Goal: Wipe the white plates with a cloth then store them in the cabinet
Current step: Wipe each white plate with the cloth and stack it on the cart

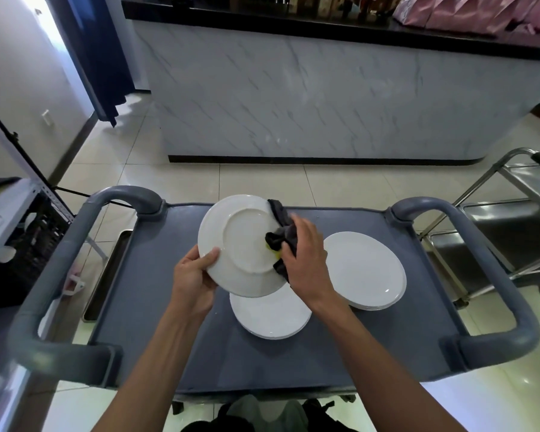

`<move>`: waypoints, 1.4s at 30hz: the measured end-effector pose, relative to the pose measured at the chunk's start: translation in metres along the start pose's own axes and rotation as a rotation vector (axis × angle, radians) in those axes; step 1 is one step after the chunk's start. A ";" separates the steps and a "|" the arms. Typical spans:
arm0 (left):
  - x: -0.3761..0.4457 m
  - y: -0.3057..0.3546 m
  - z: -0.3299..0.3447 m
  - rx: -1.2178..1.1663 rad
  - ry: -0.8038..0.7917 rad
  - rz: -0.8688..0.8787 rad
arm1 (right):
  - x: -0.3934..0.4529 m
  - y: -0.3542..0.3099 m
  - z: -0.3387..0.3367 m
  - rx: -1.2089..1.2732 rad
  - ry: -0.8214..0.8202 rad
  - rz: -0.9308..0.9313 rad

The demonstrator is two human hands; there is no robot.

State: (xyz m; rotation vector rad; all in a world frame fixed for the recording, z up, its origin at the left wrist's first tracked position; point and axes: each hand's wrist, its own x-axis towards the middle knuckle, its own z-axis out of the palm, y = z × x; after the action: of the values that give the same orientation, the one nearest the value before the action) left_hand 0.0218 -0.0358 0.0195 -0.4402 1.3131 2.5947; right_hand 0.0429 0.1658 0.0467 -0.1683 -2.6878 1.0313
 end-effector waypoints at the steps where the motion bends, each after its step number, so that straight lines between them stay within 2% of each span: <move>1: 0.001 -0.001 0.002 -0.008 0.015 0.000 | -0.006 0.001 0.003 -0.003 -0.003 0.001; 8: 0.010 -0.012 0.019 -0.100 0.116 -0.030 | -0.036 -0.012 0.024 -0.043 -0.031 -0.101; 14: 0.012 -0.013 0.021 -0.136 0.121 -0.025 | -0.049 -0.011 0.030 -0.134 -0.096 -0.260; 17: 0.014 -0.010 0.019 -0.128 0.126 -0.023 | -0.050 0.003 0.022 -0.118 -0.112 -0.226; 25: 0.011 -0.008 0.023 -0.086 0.044 -0.044 | -0.032 0.029 -0.014 -0.039 0.009 -0.091; 30: 0.011 -0.009 0.039 0.039 -0.013 0.008 | -0.019 0.041 -0.042 -0.053 0.093 -0.090; 38: 0.020 -0.023 0.087 0.399 -0.122 0.162 | -0.011 0.070 -0.093 -0.127 0.179 -0.115; 42: 0.020 -0.035 0.125 0.654 -0.212 0.357 | -0.010 0.093 -0.124 -0.140 0.235 -0.089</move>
State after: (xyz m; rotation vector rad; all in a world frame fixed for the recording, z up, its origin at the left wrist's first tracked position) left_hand -0.0078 0.0868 0.0562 0.1909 2.1739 2.1660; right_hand 0.0880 0.3125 0.0706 -0.1821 -2.5279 0.7479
